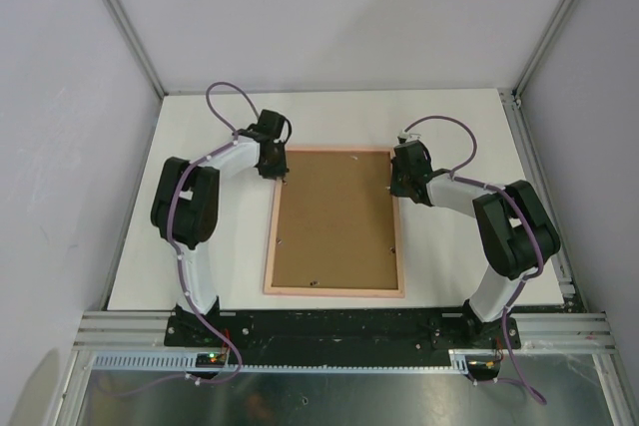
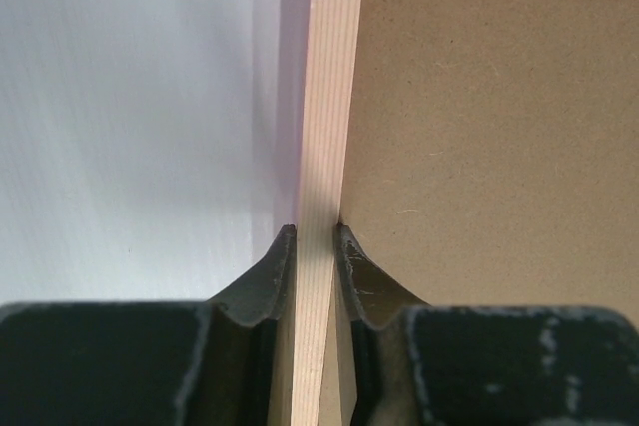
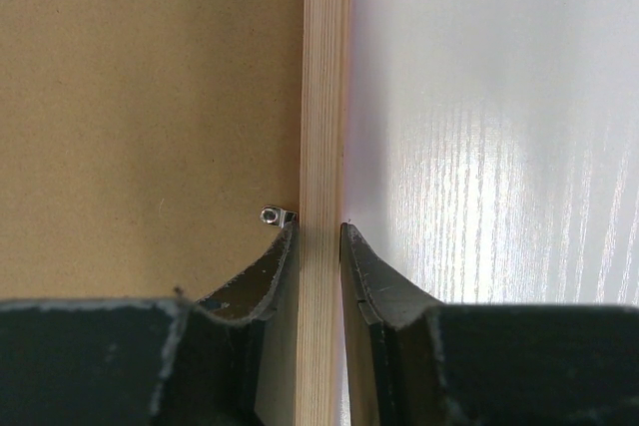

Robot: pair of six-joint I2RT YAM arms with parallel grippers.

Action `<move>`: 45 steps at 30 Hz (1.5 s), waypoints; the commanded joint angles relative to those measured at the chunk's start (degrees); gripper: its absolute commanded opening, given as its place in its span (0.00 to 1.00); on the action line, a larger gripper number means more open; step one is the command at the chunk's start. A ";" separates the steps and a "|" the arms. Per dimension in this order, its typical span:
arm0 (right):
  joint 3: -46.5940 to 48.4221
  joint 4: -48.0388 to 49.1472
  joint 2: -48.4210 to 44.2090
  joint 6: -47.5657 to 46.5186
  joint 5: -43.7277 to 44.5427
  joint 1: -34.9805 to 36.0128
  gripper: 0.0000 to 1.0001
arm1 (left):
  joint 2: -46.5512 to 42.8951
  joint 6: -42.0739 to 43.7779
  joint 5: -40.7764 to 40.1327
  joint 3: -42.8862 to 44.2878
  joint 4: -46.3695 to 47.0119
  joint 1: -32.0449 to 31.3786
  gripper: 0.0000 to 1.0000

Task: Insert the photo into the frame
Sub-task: Press the fastener onto the backboard, then rotate the photo frame at the center of the board.

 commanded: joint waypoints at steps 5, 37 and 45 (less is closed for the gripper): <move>-1.00 -3.18 -1.77 1.11 -2.42 -0.14 0.00 | -1.10 -1.00 2.52 -2.78 -3.31 0.46 0.01; -0.99 -4.20 -1.90 5.59 -0.80 -1.47 0.00 | -4.84 -12.36 1.74 -5.70 -2.23 1.58 0.49; -0.99 -4.25 -1.84 5.73 -1.07 -1.47 0.00 | -4.51 -16.79 -1.79 -7.83 -1.82 1.49 0.23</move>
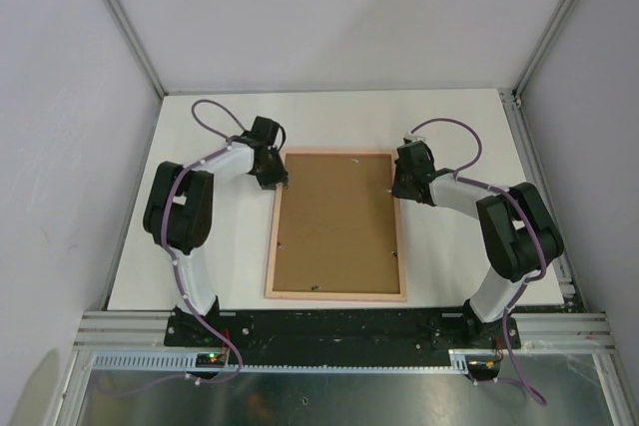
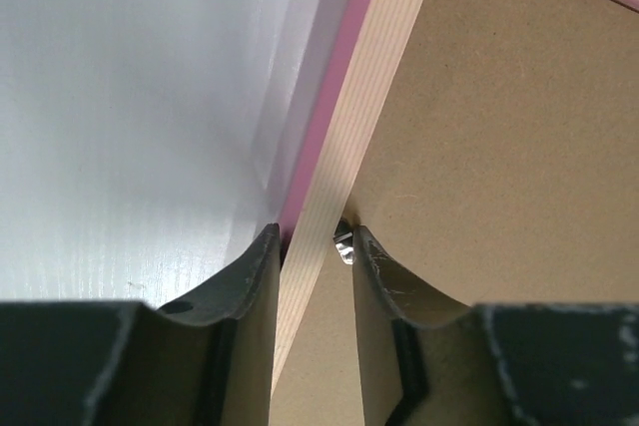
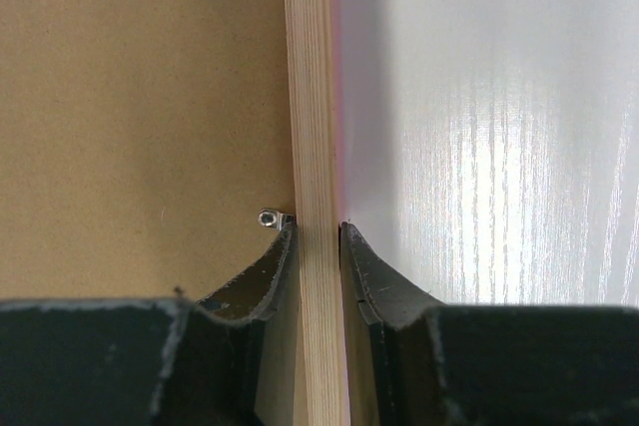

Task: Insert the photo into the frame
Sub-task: Rotate the photo frame at the center of the board.

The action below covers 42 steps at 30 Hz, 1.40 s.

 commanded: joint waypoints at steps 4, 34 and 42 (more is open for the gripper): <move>-0.68 -1.44 -0.66 1.25 -0.08 -0.33 0.00 | -0.72 -5.22 -6.46 -2.77 -1.72 0.25 0.09; -15.67 1.17 -15.02 18.35 -4.14 14.65 0.23 | 25.29 22.06 4.80 39.11 -1.34 1.36 0.00; -16.91 -0.07 -20.76 21.02 0.09 24.96 0.47 | 28.32 26.85 12.82 49.00 -1.48 -1.17 0.21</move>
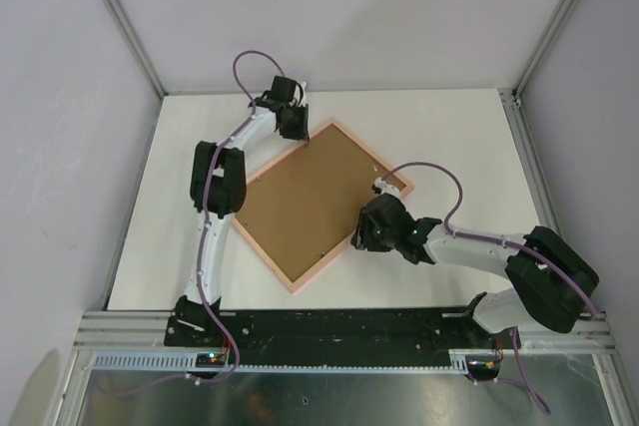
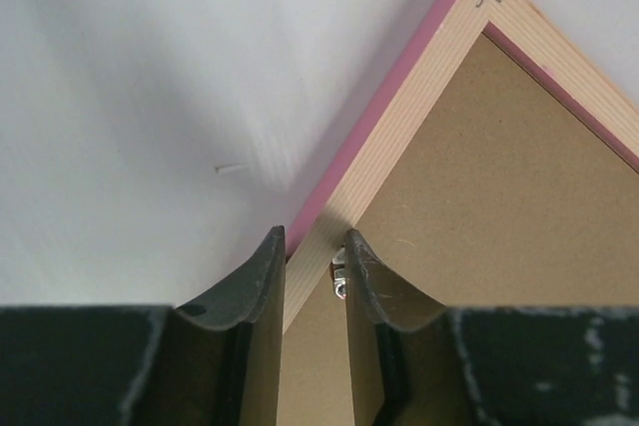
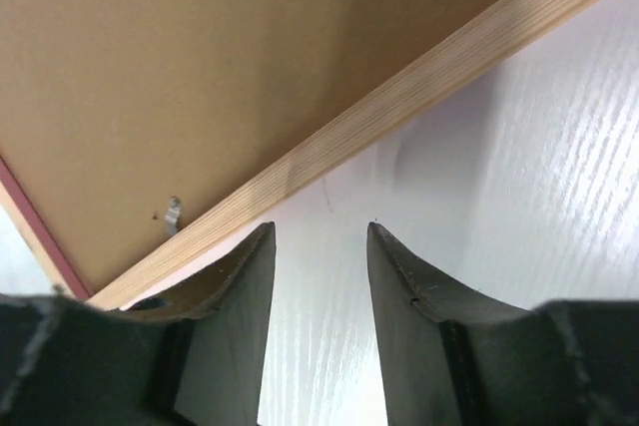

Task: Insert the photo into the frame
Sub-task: Rotate the photo frame at the center of the board.

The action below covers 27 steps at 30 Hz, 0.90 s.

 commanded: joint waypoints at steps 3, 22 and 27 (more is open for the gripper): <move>0.53 -3.61 -7.75 -0.86 2.29 0.23 0.55 | -3.67 0.77 -0.27 3.66 2.66 -0.98 0.33; 22.23 2.35 5.01 -27.24 -2.11 -21.73 0.75 | -64.31 -45.84 -30.25 -61.34 -3.50 1.52 0.70; 23.86 1.99 7.48 -28.46 -2.61 -23.39 0.75 | -72.04 -51.66 -29.08 -73.40 -4.19 2.07 0.68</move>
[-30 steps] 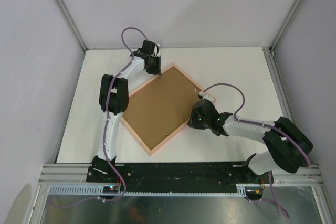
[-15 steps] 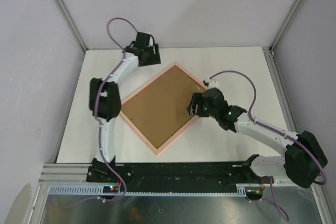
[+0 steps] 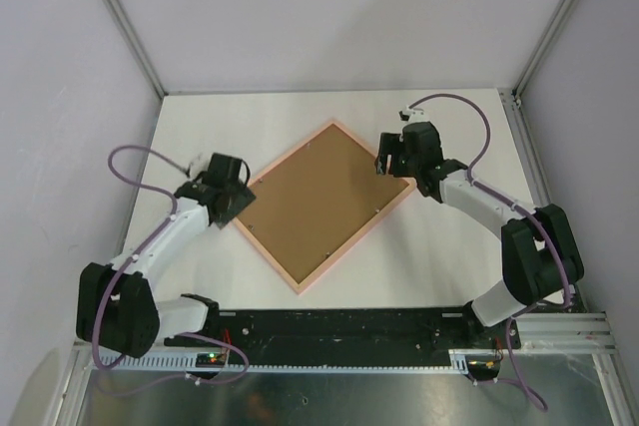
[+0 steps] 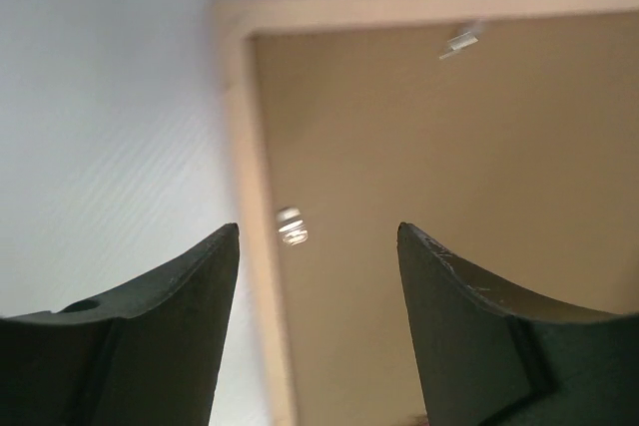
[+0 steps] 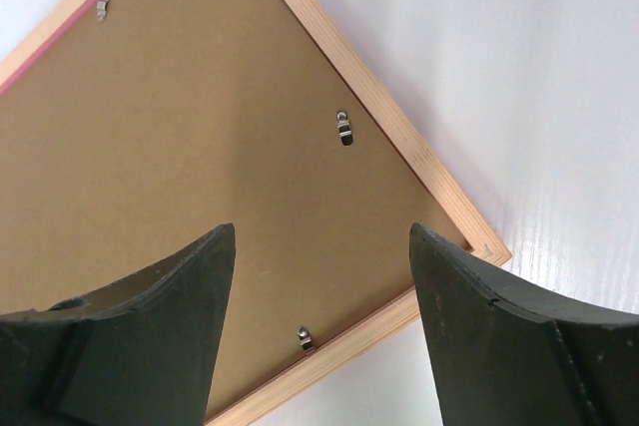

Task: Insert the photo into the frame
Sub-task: Rotate the photo frame at the center of the board.

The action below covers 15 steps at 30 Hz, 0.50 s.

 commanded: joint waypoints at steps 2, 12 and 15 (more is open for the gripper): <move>3.09 1.79 0.89 -3.20 -1.37 -1.27 0.75 | -2.96 -9.39 -1.34 -7.03 -1.95 0.63 0.68; 3.08 -1.57 -0.30 -3.33 -1.09 -1.42 0.73 | 3.53 -10.69 0.70 -6.39 0.19 1.20 0.65; 3.11 -1.73 -0.47 -3.18 -1.18 -1.47 0.73 | 5.64 -10.71 1.30 -6.54 0.86 1.45 0.65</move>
